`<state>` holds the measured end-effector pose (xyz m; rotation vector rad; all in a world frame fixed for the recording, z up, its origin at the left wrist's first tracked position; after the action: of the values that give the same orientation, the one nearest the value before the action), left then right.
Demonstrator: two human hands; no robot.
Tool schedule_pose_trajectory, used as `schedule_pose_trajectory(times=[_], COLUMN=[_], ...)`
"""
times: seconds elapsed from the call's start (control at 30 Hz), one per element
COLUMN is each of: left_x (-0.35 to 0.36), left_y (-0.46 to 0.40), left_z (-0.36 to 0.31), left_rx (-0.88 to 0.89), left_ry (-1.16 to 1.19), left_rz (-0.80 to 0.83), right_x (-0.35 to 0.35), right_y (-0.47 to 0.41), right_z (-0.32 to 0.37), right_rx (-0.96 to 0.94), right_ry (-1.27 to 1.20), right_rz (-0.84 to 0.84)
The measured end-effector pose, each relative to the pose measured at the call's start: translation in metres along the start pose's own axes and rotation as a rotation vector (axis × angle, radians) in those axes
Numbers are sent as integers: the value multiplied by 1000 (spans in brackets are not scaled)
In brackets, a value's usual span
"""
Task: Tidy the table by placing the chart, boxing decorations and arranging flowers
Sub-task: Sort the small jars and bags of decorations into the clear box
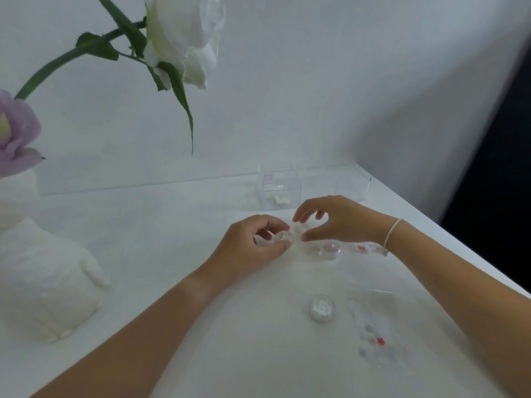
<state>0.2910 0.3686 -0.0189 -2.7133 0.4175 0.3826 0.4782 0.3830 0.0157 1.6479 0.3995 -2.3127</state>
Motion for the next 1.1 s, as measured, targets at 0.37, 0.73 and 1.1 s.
schedule_pose_trajectory(times=[0.37, 0.73, 1.1], left_x=[-2, -2, 2], left_y=[-2, -2, -5], left_z=[2, 2, 0], left_rx=[-13, -5, 6], left_ry=[45, 47, 0], left_rz=[-58, -52, -65], right_x=[7, 8, -6], right_y=[-6, -3, 7], right_z=[-9, -15, -17], right_rx=[-18, 19, 46], right_ry=[112, 101, 34], right_rz=[-68, -118, -193])
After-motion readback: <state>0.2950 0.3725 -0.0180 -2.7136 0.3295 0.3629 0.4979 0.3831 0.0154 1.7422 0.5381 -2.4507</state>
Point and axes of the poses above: each hand's wrist, its own y-axis away from the middle knuckle, its own x-axis out of the palm, z = x × y, the point moved 2 cm from there along -y, towards the middle knuckle, and after that the axes turned 10 degrees about y, right-handed, at the moved point
